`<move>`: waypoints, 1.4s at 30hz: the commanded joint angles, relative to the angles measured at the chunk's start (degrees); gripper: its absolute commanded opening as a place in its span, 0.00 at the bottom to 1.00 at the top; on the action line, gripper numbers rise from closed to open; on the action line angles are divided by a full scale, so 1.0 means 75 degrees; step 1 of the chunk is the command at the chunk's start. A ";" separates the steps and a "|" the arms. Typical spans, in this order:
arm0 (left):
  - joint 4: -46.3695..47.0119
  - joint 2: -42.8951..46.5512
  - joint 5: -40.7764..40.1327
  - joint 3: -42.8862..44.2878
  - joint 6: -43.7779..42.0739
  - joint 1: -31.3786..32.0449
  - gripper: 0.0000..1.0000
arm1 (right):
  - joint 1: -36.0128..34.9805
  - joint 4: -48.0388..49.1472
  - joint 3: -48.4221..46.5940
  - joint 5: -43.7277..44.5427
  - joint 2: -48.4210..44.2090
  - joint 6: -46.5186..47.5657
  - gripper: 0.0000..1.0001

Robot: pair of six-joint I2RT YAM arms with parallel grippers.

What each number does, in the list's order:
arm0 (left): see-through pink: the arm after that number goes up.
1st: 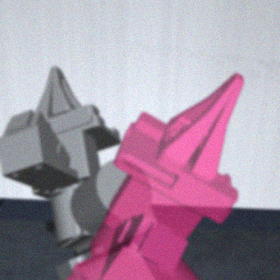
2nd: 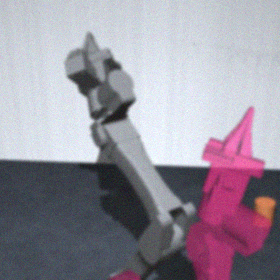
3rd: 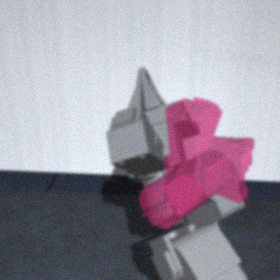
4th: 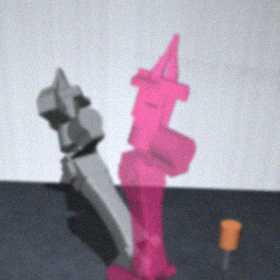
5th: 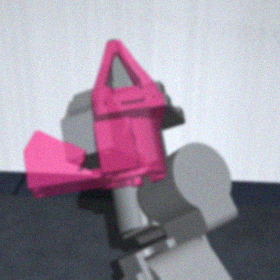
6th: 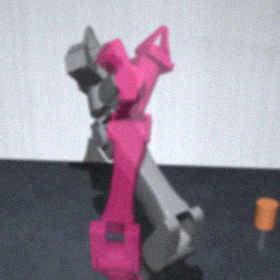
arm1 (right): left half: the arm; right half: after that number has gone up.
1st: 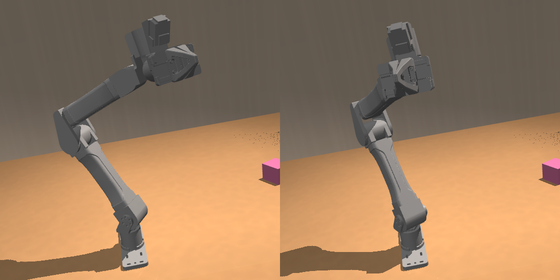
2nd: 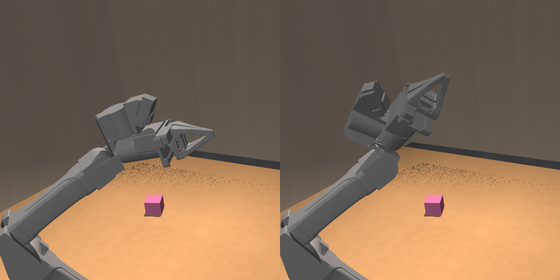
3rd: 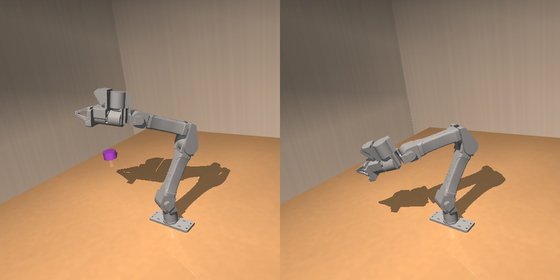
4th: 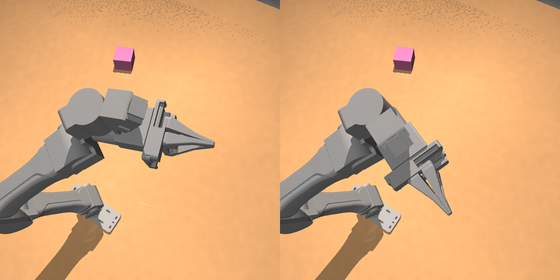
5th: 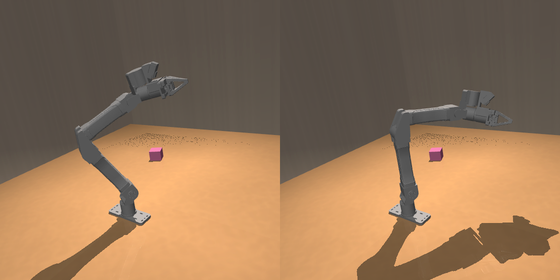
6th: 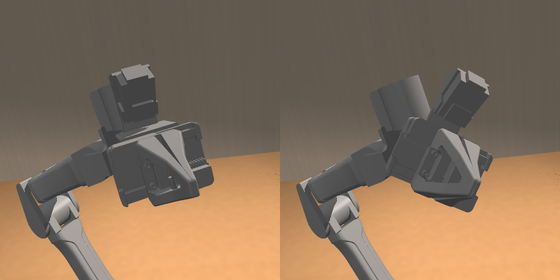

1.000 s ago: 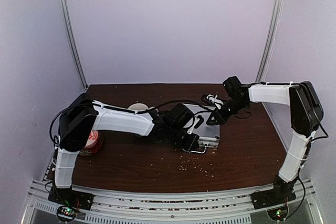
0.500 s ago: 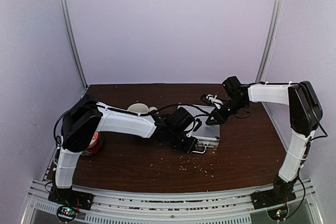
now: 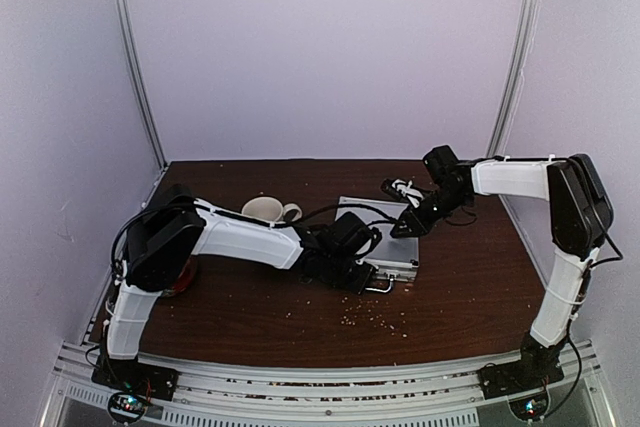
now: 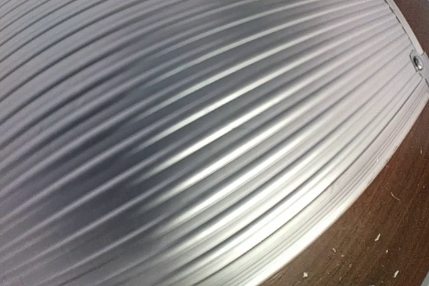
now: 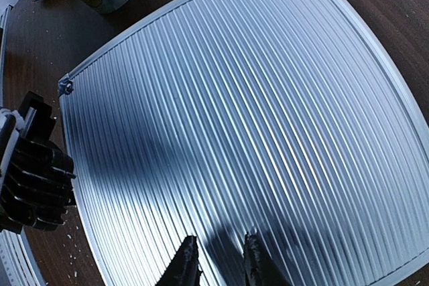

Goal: Pack up texas hold em set

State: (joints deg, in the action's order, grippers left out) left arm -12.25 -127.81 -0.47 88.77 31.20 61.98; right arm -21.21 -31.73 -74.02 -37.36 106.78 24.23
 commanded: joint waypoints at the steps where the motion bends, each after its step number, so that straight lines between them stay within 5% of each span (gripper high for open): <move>1: 0.0320 -0.0178 -0.0385 -0.0019 -0.0162 -0.0010 0.00 | -0.0040 -0.0512 0.0090 0.0368 0.0472 0.0027 0.25; 17: -0.0567 0.1910 -0.1201 -0.0620 -0.1271 0.0444 0.00 | 0.0263 -0.0810 0.0160 0.0573 -0.2054 0.0334 0.32; 24: -0.1163 0.2836 -0.2353 -0.0707 -0.2087 0.0396 0.02 | 0.0422 -0.0017 0.0876 0.1341 -0.3901 -0.0001 0.53; 26: -0.1390 0.3013 -0.2627 -0.0622 -0.2258 0.0313 0.12 | 0.0442 0.0542 0.1089 0.1713 -0.4460 -0.0295 0.64; 29: -0.1628 0.3383 -0.3225 -0.0579 -0.2362 0.0161 0.31 | 0.0472 0.1412 0.1323 0.2559 -0.5131 -0.0971 0.99; 33: -0.1643 0.4093 -0.3879 -0.0842 -0.2458 -0.0230 0.42 | 0.0473 0.2609 0.1742 0.3844 -0.5721 -0.2426 1.00; 42: -0.1270 0.5871 -0.4811 -0.1802 -0.2941 -0.1554 0.75 | 0.0473 0.2477 0.1573 0.4293 -0.5922 -0.3167 1.00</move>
State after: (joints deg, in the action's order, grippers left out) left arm -24.38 -89.21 -30.81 78.35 12.14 53.32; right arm -17.96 -14.94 -61.82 -8.56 63.66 4.43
